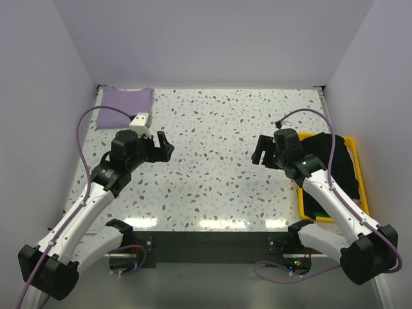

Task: Fold and stack the t-shirts
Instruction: Reset both grippers

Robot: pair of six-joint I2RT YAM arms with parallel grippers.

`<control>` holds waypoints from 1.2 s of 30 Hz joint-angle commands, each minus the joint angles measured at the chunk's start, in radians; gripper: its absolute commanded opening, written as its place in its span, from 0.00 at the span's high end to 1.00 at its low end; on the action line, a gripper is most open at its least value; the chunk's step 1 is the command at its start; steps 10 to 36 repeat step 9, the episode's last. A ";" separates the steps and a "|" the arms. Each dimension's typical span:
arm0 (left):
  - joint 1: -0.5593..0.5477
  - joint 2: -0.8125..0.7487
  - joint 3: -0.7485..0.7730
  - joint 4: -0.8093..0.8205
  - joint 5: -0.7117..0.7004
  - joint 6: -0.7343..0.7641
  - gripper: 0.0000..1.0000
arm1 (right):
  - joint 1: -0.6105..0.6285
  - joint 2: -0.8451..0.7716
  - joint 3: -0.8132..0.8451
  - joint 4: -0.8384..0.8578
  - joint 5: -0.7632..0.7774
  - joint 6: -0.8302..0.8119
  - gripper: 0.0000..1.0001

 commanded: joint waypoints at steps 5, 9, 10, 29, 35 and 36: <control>-0.003 -0.036 -0.017 0.013 0.081 0.066 0.13 | 0.003 -0.065 0.026 -0.019 0.068 -0.012 0.26; -0.003 -0.027 -0.025 0.026 0.098 0.069 0.13 | 0.003 -0.097 0.023 -0.026 0.079 -0.009 0.25; -0.003 -0.027 -0.025 0.026 0.098 0.069 0.13 | 0.003 -0.097 0.023 -0.026 0.079 -0.009 0.25; -0.003 -0.027 -0.025 0.026 0.098 0.069 0.13 | 0.003 -0.097 0.023 -0.026 0.079 -0.009 0.25; -0.003 -0.027 -0.025 0.026 0.098 0.069 0.13 | 0.003 -0.097 0.023 -0.026 0.079 -0.009 0.25; -0.003 -0.027 -0.025 0.026 0.098 0.069 0.13 | 0.003 -0.097 0.023 -0.026 0.079 -0.009 0.25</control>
